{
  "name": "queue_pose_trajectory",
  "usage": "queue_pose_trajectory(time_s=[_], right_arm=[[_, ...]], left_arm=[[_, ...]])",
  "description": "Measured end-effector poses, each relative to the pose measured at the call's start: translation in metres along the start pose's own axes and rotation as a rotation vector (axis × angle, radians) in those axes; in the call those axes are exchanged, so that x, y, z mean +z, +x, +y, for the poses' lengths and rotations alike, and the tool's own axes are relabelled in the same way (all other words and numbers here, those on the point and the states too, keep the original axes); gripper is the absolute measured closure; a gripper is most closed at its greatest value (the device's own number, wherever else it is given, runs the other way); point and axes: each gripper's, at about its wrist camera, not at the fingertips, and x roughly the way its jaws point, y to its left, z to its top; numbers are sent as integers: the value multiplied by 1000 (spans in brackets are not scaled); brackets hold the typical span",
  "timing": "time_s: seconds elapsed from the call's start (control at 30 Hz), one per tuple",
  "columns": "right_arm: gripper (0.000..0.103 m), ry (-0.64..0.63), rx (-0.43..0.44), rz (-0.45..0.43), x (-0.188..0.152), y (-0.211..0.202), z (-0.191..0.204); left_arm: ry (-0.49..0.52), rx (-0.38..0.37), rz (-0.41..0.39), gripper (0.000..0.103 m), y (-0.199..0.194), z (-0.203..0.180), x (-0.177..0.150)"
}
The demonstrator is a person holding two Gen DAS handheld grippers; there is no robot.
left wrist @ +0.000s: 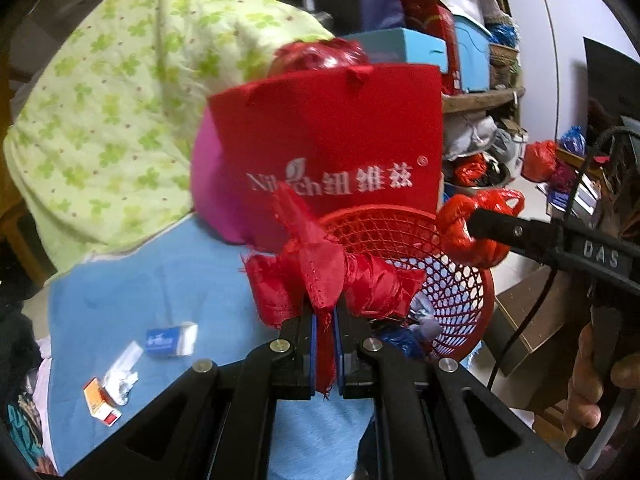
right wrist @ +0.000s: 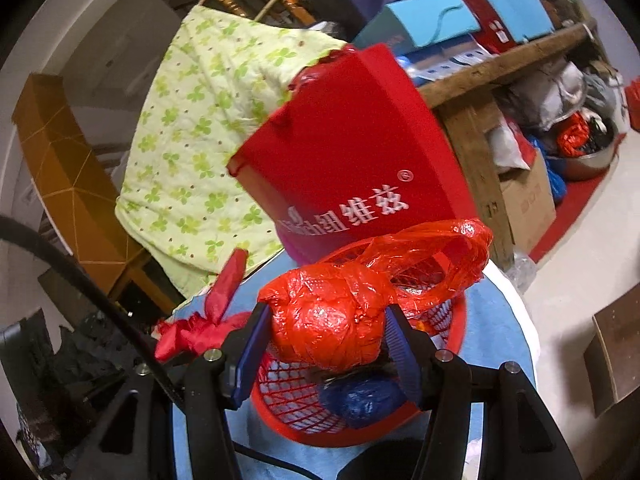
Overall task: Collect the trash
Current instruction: 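Lower the red ribbon and red bag into the red basket, opening both tools, then move both tools back over the boxes and tissue on the blanket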
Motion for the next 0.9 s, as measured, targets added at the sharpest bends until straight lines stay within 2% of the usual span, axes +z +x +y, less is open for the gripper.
queue_pose_trajectory(time_s=[0.1, 0.17, 0.23, 0.3, 0.47, 0.7, 0.8, 0.9], right_arm=[[40, 29, -5, 6, 5, 6, -10], [39, 60, -2, 15, 8, 12, -18], [39, 83, 8, 25, 9, 17, -22], [38, 104, 15, 41, 10, 23, -26], [35, 139, 46, 65, 6, 29, -24], [33, 60, 66, 31, 0, 18, 2], [33, 12, 84, 21, -3, 13, 21], [33, -41, 111, 15, -6, 8, 44]], left_arm=[[14, -20, 9, 95, 10, -7, -1], [27, -31, 21, 83, 17, -10, -3], [26, -32, 24, 63, 20, -11, -5], [19, -36, 22, 52, 21, -9, -7], [-1, -21, 13, 47, 13, 5, -16], [-67, 32, 27, 45, -5, 40, -40], [-95, 83, 45, 43, -13, 59, -53], [-140, 142, 56, 35, -25, 83, -74]])
